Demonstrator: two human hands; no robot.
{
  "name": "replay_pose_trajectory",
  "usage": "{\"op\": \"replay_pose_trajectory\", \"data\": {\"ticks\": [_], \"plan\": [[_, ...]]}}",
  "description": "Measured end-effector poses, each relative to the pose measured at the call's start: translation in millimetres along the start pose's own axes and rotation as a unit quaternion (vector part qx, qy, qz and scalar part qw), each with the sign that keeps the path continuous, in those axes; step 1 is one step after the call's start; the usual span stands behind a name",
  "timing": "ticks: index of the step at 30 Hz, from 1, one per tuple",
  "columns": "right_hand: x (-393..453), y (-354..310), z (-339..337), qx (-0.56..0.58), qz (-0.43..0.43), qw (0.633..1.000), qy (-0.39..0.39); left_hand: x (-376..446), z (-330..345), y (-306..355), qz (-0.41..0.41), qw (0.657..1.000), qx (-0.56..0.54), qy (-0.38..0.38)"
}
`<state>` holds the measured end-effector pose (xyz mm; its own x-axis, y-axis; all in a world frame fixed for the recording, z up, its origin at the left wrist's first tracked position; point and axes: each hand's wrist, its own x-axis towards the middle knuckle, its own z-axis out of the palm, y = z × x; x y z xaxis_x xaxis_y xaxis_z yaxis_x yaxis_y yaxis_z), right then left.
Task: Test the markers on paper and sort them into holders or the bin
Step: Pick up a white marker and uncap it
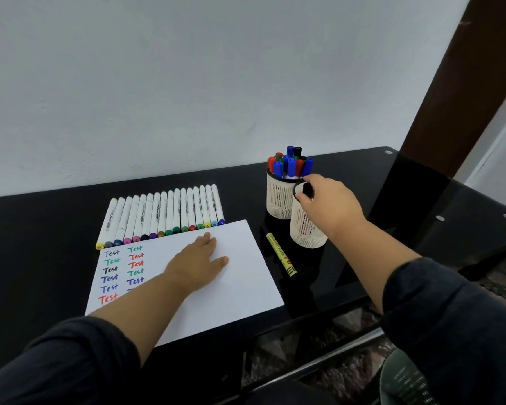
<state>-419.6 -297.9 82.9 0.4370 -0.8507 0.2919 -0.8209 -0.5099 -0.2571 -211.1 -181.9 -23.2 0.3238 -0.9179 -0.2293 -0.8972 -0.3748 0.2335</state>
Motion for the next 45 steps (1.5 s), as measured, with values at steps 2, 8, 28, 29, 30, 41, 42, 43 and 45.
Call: {"op": "replay_pose_trajectory", "data": {"ticks": [2,8,28,29,30,41,42,43,45], "plan": [[0,-1,-2,-0.024,-0.024,0.999,0.004,-1,0,-1,-0.001,1.000,0.009,-0.002],[2,-9,-10,-0.125,-0.100,0.987,0.033,-3,-12,-14,0.000,0.999,0.048,-0.005],[41,-63,70,-0.118,-0.250,0.961,-0.023,-3,2,-42,0.032,0.995,-0.030,0.091],[44,-64,74,-0.113,-0.245,0.962,-0.037,-3,1,-42,0.034,0.995,-0.033,0.092],[47,-67,80,-0.107,-0.242,0.963,-0.052,-2,2,-43,0.036,0.994,-0.036,0.092],[75,-86,141,0.012,-0.175,0.965,-0.196,2,8,-49,0.055,0.991,-0.041,0.118],[75,-88,143,0.028,-0.161,0.968,-0.192,2,8,-49,0.055,0.990,-0.042,0.119],[76,-90,144,0.038,-0.145,0.970,-0.190,3,8,-48,0.057,0.990,-0.042,0.122],[78,-93,144,0.051,-0.112,0.974,-0.192,3,8,-48,0.054,0.990,-0.049,0.124]]}}
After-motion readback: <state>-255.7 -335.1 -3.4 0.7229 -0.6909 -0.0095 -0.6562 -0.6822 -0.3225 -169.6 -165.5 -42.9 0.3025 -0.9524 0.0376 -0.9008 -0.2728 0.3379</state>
